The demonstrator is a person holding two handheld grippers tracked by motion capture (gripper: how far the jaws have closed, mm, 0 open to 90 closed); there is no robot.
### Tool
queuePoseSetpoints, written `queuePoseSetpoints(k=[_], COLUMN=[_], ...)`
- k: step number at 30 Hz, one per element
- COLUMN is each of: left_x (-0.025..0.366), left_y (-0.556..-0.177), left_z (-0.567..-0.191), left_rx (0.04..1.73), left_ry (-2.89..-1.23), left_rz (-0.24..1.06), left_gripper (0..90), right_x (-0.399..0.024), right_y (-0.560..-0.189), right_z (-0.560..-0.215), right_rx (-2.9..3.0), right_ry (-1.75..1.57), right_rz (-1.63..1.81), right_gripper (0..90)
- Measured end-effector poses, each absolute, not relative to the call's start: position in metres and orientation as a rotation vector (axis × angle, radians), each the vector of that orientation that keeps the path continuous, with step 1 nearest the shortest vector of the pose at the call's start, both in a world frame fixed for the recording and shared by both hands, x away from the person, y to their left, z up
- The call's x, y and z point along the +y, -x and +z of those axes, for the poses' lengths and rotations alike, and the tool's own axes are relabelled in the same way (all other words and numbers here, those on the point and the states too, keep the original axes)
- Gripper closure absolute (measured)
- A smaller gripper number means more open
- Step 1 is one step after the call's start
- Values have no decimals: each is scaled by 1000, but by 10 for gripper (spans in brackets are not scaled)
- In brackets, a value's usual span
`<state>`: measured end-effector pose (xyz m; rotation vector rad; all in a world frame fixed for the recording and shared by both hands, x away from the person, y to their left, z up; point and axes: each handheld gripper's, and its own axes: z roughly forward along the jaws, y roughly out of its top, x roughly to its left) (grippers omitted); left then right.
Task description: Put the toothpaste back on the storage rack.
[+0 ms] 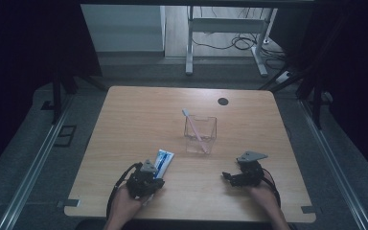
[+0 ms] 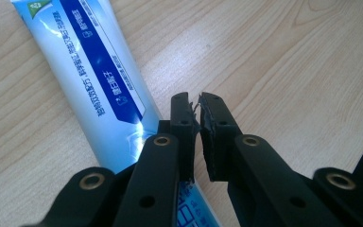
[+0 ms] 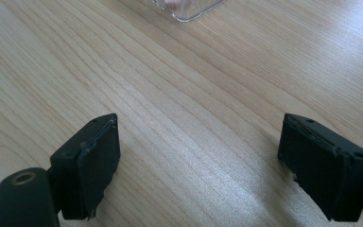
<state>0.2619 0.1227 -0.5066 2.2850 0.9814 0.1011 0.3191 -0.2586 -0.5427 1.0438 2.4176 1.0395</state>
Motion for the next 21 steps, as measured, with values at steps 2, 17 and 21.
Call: queuePoseSetpoints(k=[2, 17, 21], left_x=[124, 141, 146], left_y=[-261, -265, -266], left_z=[-506, -503, -499], left_rx=[980, 1009, 1005], left_ry=[-2291, -2333, -2323], left_rz=[102, 196, 205], left_gripper=[838, 809, 773], right_x=[-259, -259, -259], right_y=[-319, -319, -319], right_z=[-543, -543, -543], right_rx=[2418, 2418, 2417], right_ry=[-1043, -1043, -1041], right_rz=[1040, 1040, 1040], right_gripper=[135, 135, 135])
